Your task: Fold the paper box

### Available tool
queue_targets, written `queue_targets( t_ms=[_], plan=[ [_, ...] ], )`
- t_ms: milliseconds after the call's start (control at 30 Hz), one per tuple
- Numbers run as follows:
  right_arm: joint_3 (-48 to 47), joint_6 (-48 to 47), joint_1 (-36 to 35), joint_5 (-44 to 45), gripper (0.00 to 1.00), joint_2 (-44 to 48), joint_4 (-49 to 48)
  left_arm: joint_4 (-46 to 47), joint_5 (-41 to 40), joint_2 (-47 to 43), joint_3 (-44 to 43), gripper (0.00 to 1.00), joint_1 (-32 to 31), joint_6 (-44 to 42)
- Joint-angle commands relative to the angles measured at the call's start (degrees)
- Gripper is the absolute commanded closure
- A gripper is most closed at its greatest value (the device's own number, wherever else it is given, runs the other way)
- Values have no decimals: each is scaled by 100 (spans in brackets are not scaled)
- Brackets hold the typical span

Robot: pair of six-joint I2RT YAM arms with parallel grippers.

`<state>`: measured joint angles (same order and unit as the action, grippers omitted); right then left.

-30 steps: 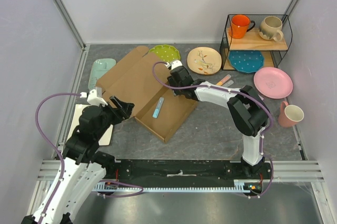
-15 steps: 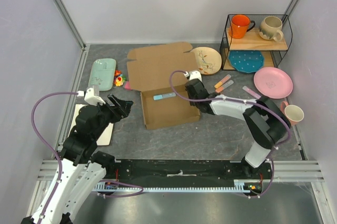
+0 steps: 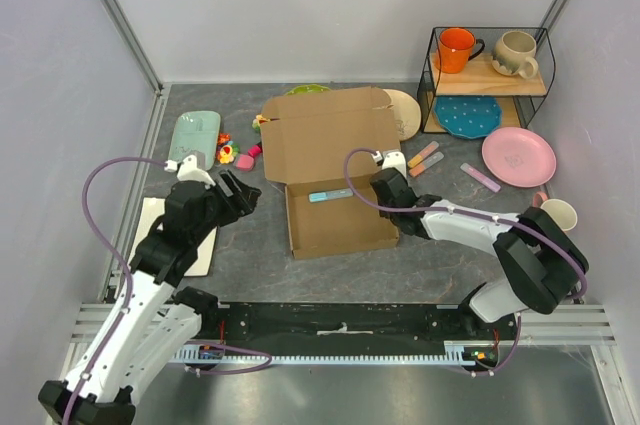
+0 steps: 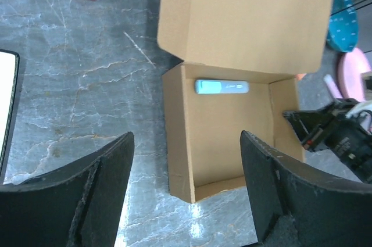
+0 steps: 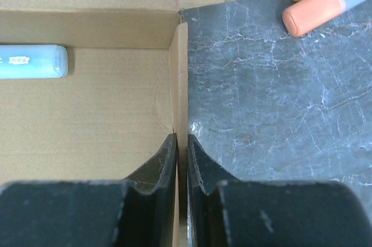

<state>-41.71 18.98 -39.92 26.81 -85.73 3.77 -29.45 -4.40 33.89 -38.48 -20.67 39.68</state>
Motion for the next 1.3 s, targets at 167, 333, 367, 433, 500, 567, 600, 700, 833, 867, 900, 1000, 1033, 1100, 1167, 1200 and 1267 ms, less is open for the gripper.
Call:
queue_targets(
  t_ms=[167, 333, 367, 433, 500, 567, 600, 700, 833, 867, 900, 1000, 1033, 1100, 1167, 1200, 1267],
  plan=[
    [409, 1045, -33, 97, 83, 206, 36, 484, -447, 1284, -870, 18, 1, -716],
    [471, 1125, -174, 106, 82, 189, -52, 606, -413, 1972, -1328, 16, 19, -909],
    [480, 1108, -174, 79, 81, 206, -69, 668, -377, 2077, -1416, 16, 19, -953],
    [532, 1099, -183, 44, 80, 276, -87, 878, -307, 2340, -1495, 14, 54, -1102],
    [576, 1125, -191, 18, 80, 355, -113, 1011, -71, 2673, -1627, 13, 167, -1190],
    [638, 1152, -209, 9, 80, 408, -122, 1125, 202, 2912, -1828, 12, 291, -1322],
    [647, 1152, -209, 9, 79, 452, -131, 1143, 412, 3061, -1908, 12, 378, -1366],
    [700, 1125, -226, 44, 67, 627, -78, 1100, 634, 3588, -2190, 11, 528, -1577],
    [700, 1090, -218, 70, 50, 909, 9, 1082, 1239, 4500, -2567, 10, 853, -1622],
    [682, 1081, -218, 70, 48, 953, 36, 1056, 1562, 4660, -2646, 10, 1002, -1587],
    [647, 1064, -209, 44, 45, 997, 45, 1064, 1748, 4827, -2717, 10, 1064, -1586],
    [577, 1037, -218, 18, 41, 1102, 159, 1029, 2154, 5294, -3007, 11, 1170, -1700],
    [568, 1029, -218, 0, 40, 1155, 203, 1012, 2224, 5495, -3121, 11, 1205, -1744],
    [515, 1002, -209, -18, 39, 1331, 247, 959, 2321, 5689, -3236, 11, 1249, -1780],
    [498, 967, -209, -132, 37, 1497, 291, 976, 2479, 5978, -3376, 11, 1258, -1780],
    [454, 958, -218, -167, 37, 1542, 308, 976, 2566, 6085, -3438, 11, 1258, -1771],
    [410, 932, -209, -211, 36, 1656, 387, 994, 2725, 6321, -3578, 12, 1258, -1762]
  ],
)
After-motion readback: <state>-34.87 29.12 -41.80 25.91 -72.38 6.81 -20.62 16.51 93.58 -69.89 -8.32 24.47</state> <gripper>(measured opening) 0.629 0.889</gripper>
